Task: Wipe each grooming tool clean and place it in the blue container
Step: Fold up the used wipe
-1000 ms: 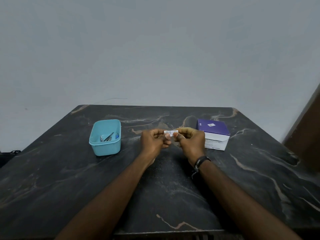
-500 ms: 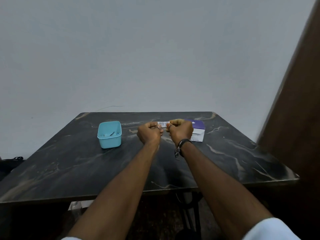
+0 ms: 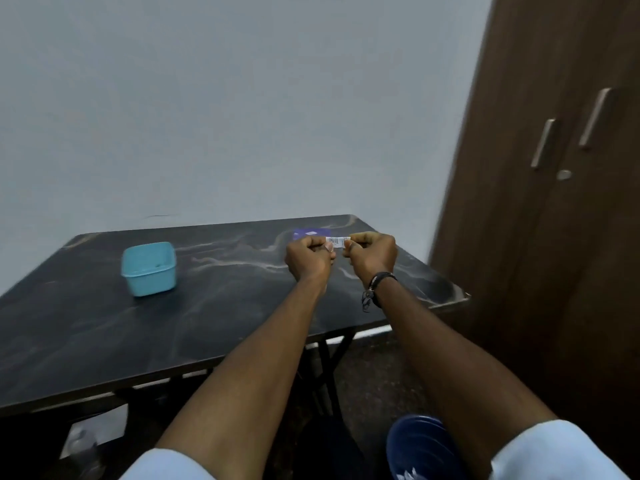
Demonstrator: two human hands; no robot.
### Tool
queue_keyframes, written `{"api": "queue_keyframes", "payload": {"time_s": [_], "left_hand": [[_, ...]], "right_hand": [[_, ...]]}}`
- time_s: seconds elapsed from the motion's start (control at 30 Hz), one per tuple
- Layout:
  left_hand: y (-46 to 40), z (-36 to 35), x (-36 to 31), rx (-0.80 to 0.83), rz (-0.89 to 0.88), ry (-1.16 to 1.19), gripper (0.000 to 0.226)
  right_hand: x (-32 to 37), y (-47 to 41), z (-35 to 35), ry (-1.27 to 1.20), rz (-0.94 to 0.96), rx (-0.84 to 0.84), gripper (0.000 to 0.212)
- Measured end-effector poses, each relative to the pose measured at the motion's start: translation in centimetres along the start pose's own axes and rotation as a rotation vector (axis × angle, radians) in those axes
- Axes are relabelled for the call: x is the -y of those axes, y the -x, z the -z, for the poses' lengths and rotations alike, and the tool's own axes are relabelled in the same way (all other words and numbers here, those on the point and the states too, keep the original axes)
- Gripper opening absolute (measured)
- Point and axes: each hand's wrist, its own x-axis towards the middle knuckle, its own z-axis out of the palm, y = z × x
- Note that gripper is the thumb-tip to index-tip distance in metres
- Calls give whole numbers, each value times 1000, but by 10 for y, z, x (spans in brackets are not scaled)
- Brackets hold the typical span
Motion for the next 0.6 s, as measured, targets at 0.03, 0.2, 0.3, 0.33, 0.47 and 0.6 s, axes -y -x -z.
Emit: {"api": "queue_keyframes", "payload": {"time_s": [0.03, 0.2, 0.3, 0.33, 0.47, 0.6], "left_hand": [[7, -8, -2, 8, -1, 11, 29], [77, -94, 12, 263, 27, 43, 28], [122, -139, 25, 386, 30, 28, 26], [134, -151, 31, 425, 38, 19, 26], [177, -192, 67, 557, 55, -78, 23], [206, -207, 114, 631, 90, -171, 21]], "right_hand": [[-1, -2, 13, -8, -2, 7, 19], [-22, -12, 135, 81, 5, -146, 14], [-41, -11, 207, 200, -7, -219, 15], [-49, -9, 227, 228, -11, -237, 16], [-86, 8, 281, 261, -71, -333, 11], [-137, 27, 302, 299, -148, -377, 4]]}}
